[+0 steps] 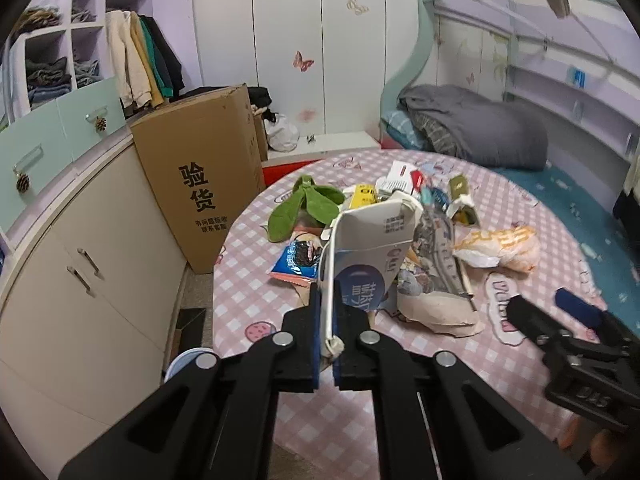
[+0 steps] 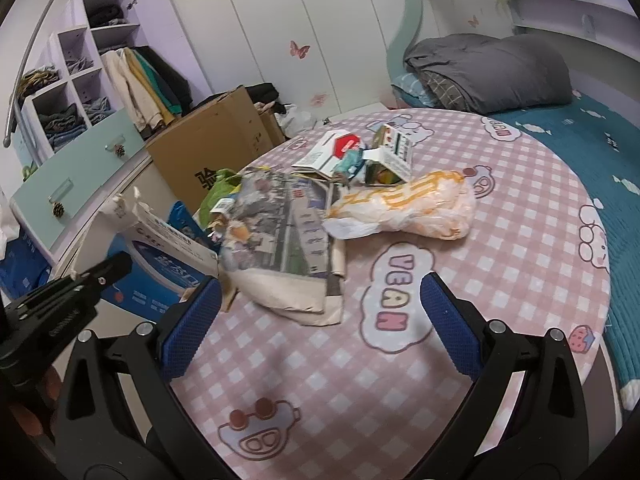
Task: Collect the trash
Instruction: 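Reach the left tool to the white-blue box and close on it, then carry the white-blue box with the left tool over the blue wastebasket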
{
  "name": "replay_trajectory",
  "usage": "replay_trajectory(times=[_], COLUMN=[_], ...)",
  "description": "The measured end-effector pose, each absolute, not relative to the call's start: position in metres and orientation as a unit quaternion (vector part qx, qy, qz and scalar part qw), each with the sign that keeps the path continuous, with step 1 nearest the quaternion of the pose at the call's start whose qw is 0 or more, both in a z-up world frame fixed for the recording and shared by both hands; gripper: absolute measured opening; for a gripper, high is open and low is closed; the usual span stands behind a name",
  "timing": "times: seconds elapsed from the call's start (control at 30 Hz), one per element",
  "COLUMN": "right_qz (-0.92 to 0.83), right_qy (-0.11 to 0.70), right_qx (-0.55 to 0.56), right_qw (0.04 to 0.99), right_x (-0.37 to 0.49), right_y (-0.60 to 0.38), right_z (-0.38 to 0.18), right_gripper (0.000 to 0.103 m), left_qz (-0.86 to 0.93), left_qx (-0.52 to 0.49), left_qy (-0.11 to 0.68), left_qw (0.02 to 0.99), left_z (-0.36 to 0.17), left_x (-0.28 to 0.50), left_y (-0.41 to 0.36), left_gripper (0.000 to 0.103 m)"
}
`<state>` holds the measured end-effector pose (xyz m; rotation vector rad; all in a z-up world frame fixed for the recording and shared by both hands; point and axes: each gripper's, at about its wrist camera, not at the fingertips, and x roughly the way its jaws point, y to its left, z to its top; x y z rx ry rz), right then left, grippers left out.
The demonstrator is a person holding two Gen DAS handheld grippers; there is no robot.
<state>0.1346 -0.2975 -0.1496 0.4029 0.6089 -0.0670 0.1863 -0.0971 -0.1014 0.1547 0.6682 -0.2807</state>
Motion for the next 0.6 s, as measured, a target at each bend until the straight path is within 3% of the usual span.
replay_trajectory(times=[0.6], right_qz=[0.048], right_qy=[0.323], right_qx=[0.143], right_qw=[0.934], right_x=[0.184], right_y=[-0.213], right_z=[-0.142], right_gripper=[0.097], left_qz=[-0.099], left_qx=[-0.015], left_qy=[0.286], left_qw=[0.953], left_z=[-0.072], left_x=[0.174], left_y=[-0.003], left_gripper=[0.004])
